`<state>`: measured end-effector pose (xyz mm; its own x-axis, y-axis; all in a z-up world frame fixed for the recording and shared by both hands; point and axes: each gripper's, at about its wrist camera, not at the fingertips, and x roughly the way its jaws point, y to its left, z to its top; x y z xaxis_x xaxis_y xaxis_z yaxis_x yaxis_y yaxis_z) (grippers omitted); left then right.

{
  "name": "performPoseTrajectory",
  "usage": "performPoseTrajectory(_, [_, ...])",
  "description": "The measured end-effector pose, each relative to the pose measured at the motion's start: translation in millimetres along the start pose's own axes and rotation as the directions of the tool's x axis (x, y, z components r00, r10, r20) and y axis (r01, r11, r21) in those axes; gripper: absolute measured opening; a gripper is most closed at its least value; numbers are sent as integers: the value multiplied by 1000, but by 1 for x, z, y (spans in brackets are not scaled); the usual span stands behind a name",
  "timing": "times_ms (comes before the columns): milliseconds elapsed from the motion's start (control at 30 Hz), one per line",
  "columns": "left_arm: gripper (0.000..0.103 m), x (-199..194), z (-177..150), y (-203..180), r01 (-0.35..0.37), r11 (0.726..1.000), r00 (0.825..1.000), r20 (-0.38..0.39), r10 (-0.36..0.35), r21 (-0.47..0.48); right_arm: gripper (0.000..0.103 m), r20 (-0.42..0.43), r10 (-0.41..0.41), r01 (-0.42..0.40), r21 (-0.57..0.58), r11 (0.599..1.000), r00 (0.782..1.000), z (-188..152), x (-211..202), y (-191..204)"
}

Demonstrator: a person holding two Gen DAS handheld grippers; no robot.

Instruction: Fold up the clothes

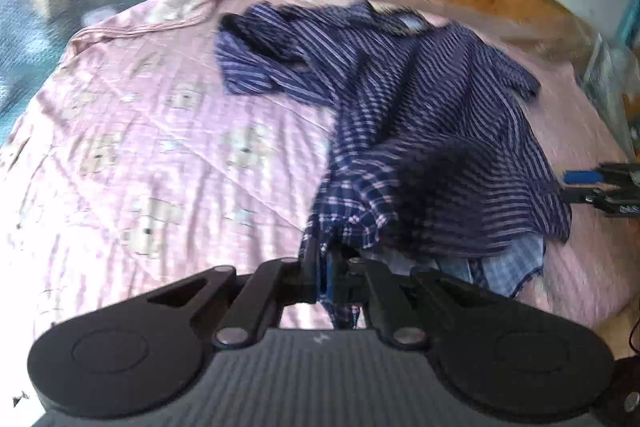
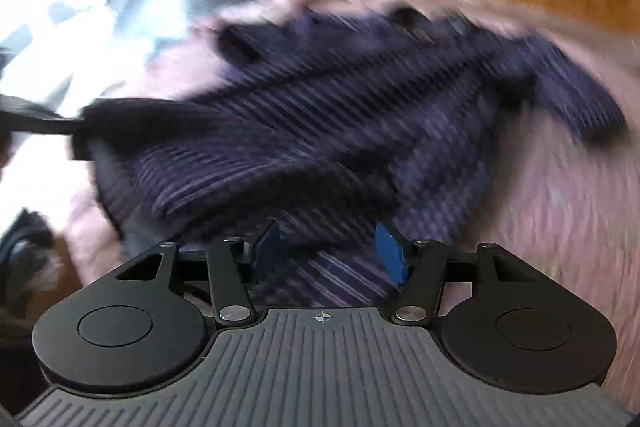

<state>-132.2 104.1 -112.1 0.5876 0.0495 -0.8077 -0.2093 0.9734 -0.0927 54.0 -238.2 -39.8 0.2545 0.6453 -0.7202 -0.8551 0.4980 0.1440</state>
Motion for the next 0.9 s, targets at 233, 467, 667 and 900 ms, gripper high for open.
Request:
performPoseTrajectory(233, [32,15,-26,-32,-63,987,998,25,60,149,95,71,51,-37,-192,981,996,-25,-1,59])
performPoseTrajectory(467, [35,9,-33,-42,-102,974,994,56,93,202,2,29,-156,157,-67,985,987,-28,-9,57])
performPoseTrajectory(667, [51,7,-36,-55,-114,961,992,79,97,251,0,52,-422,422,5,907,905,-49,-91,40])
performPoseTrajectory(900, [54,45,-43,-82,-142,919,990,71,124,369,59,35,-362,364,-101,926,931,-56,-55,60])
